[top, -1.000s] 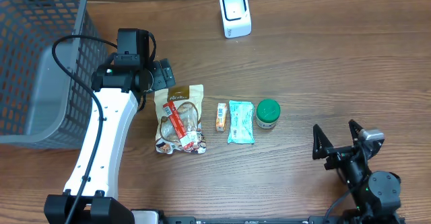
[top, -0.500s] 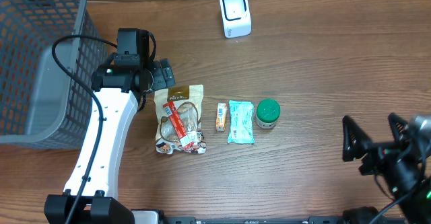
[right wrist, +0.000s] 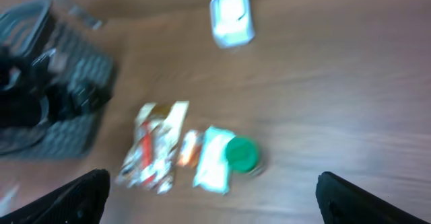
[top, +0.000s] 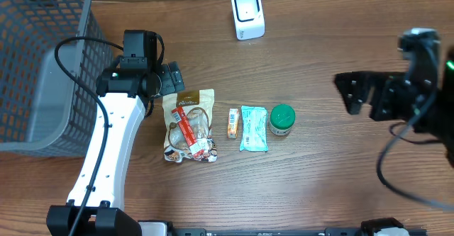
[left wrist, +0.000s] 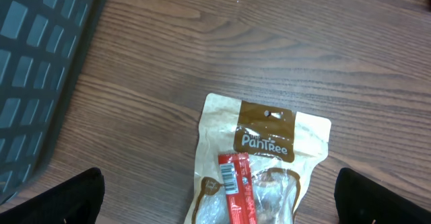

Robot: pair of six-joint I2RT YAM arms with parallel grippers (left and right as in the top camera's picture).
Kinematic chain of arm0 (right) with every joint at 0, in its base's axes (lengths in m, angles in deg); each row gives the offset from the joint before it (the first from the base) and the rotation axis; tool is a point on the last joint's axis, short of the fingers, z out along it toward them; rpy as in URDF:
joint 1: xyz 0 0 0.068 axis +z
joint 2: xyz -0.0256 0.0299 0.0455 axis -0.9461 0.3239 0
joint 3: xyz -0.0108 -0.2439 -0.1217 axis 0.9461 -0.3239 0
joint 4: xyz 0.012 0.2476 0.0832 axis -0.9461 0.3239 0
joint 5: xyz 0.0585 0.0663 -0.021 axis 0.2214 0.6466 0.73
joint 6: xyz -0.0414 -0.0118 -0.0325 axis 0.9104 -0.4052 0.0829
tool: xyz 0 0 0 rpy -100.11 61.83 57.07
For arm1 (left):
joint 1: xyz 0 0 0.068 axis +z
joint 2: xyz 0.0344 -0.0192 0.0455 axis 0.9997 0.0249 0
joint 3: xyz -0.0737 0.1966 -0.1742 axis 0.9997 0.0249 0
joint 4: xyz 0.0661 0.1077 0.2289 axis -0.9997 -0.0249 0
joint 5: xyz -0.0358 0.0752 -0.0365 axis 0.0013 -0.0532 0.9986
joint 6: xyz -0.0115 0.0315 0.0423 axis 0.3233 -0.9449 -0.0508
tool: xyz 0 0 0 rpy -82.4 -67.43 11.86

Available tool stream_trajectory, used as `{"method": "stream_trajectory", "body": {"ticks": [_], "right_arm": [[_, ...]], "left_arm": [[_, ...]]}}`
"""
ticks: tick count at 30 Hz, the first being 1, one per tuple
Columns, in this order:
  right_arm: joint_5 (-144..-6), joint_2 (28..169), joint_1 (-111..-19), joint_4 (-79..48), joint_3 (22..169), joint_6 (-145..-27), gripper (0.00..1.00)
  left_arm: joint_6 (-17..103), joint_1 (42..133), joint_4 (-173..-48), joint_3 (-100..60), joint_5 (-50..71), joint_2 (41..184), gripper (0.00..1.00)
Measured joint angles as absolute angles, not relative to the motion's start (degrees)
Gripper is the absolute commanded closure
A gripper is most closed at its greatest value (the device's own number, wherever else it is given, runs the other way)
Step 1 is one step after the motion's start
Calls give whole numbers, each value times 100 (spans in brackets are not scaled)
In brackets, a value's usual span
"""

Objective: Scan the item barcode
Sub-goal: 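Move the right gripper over the green-lidded jar, then lower the right gripper and grasp the green-lidded jar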

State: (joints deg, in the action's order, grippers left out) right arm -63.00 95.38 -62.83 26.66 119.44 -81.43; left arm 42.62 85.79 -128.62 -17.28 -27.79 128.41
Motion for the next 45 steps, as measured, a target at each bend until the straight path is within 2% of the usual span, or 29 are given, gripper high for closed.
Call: {"method": "stream_trajectory", "body": {"ticks": [5, 10, 14, 18, 20, 25, 45], "right_arm": [[-6060, 10064, -6281, 2764, 11944, -8567, 9], [-6593, 10727, -6042, 3090, 11944, -9447, 9], [-7159, 11356, -5516, 3263, 11944, -10199, 9], [-7555, 11937, -5017, 3333, 11944, -10682, 8], [-7771, 12283, -4764, 3335, 11944, -10940, 0], [-8095, 13111, -4436, 3289, 11944, -11439, 0], [-8226, 14169, -4064, 2826, 11926, -12212, 0]], "left_arm": [[4262, 8579, -12860, -1726, -2779, 12841, 0], [4264, 8579, -12860, -1726, -2777, 12841, 0], [4262, 8579, -12860, -1726, -2777, 12841, 0], [4262, 8579, -12860, -1728, -2777, 12841, 0], [4264, 8579, -12860, -1726, -2777, 12841, 0], [4262, 8579, -12860, -1726, -2777, 12841, 0], [4262, 8579, -12860, -1726, -2777, 12841, 1]]}}
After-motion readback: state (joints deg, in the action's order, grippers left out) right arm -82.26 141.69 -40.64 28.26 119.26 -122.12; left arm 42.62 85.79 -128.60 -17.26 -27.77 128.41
